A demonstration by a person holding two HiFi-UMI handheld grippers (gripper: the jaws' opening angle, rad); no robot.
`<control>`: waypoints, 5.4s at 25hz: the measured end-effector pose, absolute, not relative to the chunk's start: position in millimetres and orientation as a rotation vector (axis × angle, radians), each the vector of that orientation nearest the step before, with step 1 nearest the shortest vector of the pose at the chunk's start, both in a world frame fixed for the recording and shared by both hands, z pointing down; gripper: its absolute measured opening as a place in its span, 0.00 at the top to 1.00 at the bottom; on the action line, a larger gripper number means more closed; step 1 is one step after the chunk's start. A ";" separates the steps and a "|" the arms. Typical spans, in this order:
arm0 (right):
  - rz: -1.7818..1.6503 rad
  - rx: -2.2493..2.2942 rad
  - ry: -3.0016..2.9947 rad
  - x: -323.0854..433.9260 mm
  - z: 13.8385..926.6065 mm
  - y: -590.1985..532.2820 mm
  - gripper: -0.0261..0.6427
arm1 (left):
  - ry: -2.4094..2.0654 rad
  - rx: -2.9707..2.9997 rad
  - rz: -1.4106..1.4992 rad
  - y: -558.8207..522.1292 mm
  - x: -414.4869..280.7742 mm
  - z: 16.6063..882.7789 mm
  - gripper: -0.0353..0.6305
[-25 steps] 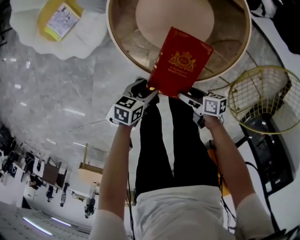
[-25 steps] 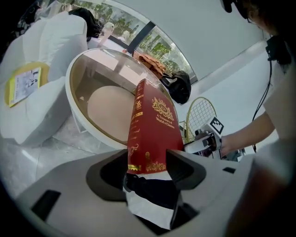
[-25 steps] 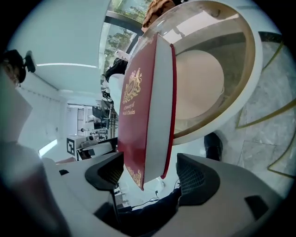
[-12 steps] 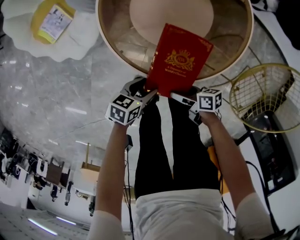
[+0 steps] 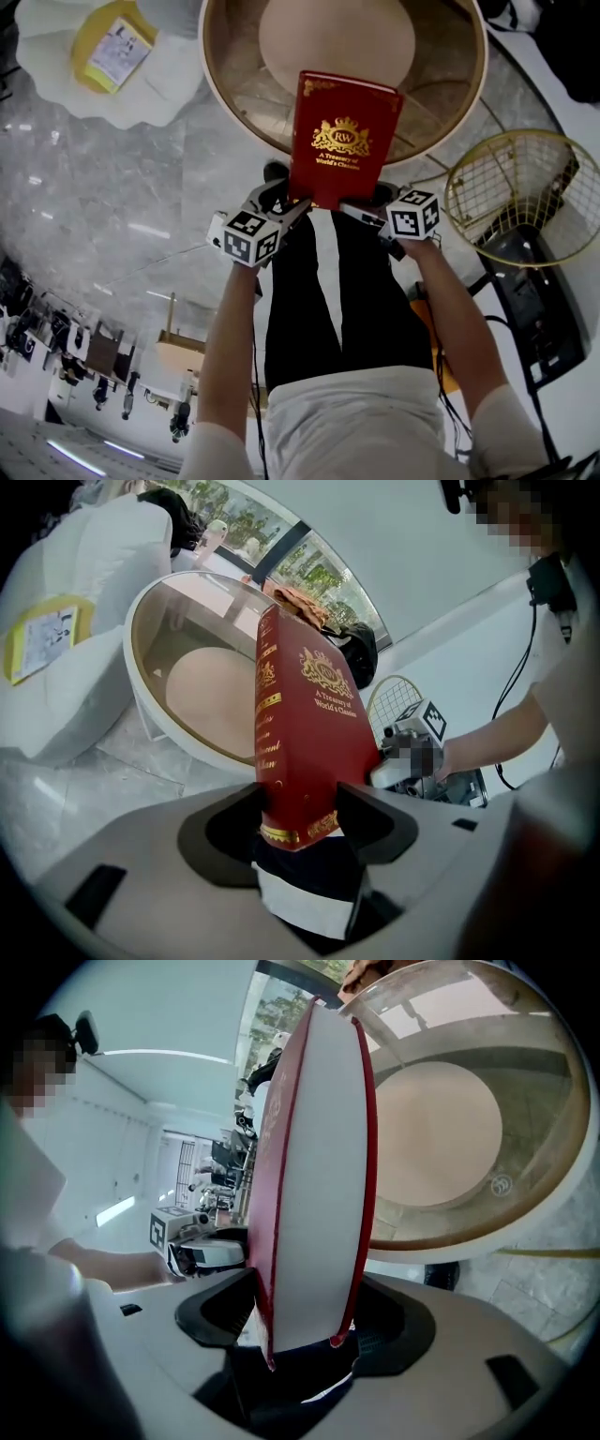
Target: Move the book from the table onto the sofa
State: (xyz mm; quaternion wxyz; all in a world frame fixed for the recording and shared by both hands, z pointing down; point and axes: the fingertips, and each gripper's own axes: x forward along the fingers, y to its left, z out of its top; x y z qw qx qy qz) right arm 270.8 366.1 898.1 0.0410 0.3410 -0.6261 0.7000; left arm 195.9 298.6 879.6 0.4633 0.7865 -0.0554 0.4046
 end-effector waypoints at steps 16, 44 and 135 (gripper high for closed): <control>1.933 0.883 -2.039 308.7 748.8 308.3 0.47 | -0.312 2.004 0.872 255.6 221.6 725.8 0.57; 1.735 0.750 -2.198 242.8 575.8 218.1 0.48 | -0.571 2.076 0.590 184.2 146.3 553.2 0.57; 1.691 0.428 -2.042 2.5 925.9 -149.7 0.48 | -0.820 1.807 0.488 -155.9 -99.7 914.1 0.58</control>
